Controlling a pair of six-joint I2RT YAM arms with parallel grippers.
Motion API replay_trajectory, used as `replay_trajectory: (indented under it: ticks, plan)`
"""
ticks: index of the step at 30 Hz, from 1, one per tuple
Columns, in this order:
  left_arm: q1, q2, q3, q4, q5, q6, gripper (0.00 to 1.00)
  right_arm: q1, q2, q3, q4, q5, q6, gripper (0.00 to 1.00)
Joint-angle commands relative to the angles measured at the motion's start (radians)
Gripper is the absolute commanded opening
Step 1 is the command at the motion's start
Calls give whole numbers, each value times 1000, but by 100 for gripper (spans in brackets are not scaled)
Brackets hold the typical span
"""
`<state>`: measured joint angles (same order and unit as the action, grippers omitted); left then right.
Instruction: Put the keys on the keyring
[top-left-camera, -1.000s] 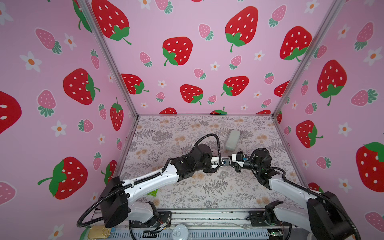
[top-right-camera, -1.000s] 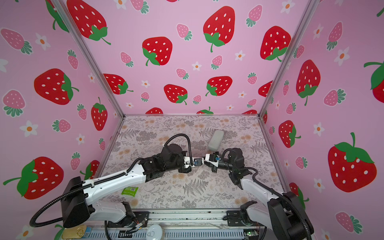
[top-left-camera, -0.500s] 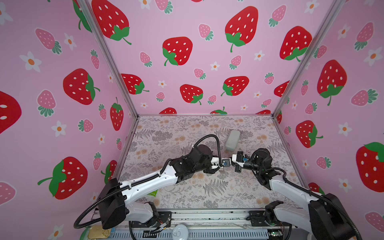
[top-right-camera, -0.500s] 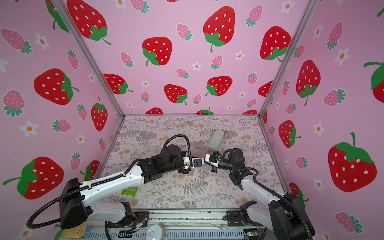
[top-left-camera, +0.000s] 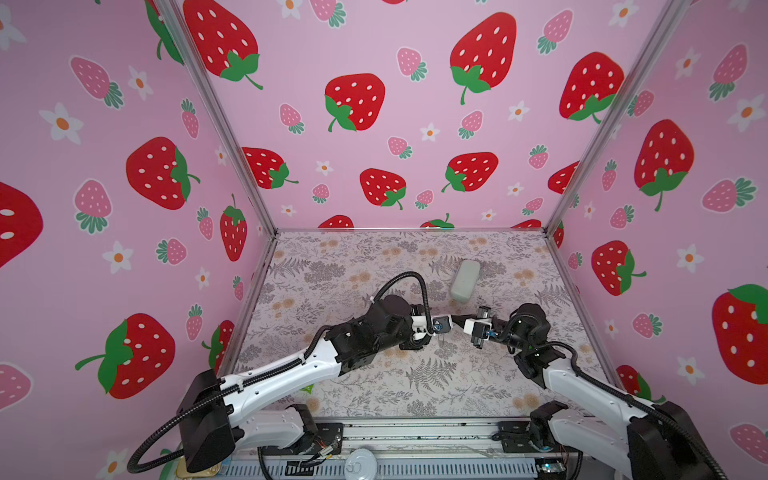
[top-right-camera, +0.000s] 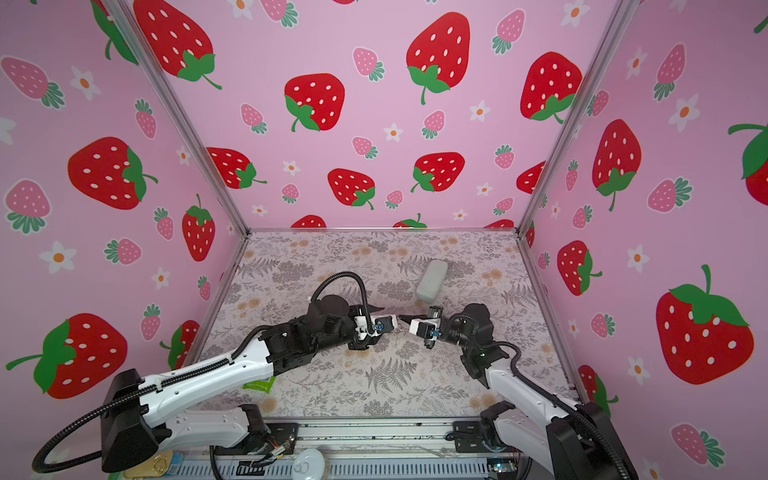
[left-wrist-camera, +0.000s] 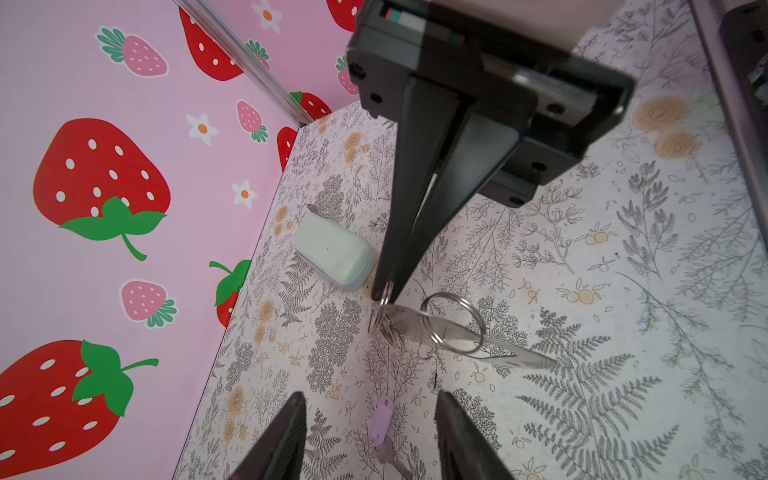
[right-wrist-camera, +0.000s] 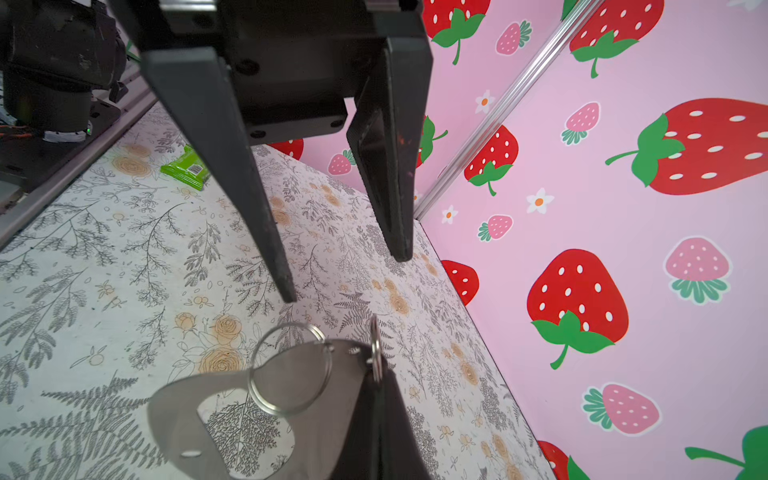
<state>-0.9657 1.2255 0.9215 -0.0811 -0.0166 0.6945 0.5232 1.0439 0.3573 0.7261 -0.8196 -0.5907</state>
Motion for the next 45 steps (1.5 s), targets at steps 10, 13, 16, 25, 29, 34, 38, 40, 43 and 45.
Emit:
replay_trajectory:
  ticks: [10, 13, 16, 25, 29, 34, 38, 40, 43, 45]
  plan:
    - [45, 0, 3, 62, 96, -97, 39, 46, -21, 4, 48, -15, -47, 3]
    - [45, 3, 12, 48, 125, -90, 36, 55, -9, 12, 50, -12, -44, 3]
    - [44, 0, 10, 36, 139, -83, 35, 65, -1, 16, 58, 0, -41, 3]
    - [37, -3, 15, 6, 147, -63, 27, 80, 22, 24, 77, 12, -36, 3]
    - [33, 9, 23, -5, 148, -51, 24, 82, 25, 29, 73, 16, -41, 4]
    - [24, 24, 40, -12, 135, -36, 19, 83, 21, 29, 64, 20, -44, 5]
    - [20, 37, 52, -12, 132, -33, 14, 83, 21, 29, 59, 23, -49, 6]
    - [19, 42, 57, -11, 127, -33, 12, 83, 19, 30, 51, 25, -53, 7]
    - [17, 45, 61, -6, 121, -33, 7, 83, 15, 32, 38, 28, -61, 8]
    - [17, 46, 62, -6, 118, -32, 1, 84, 14, 32, 35, 32, -65, 9]
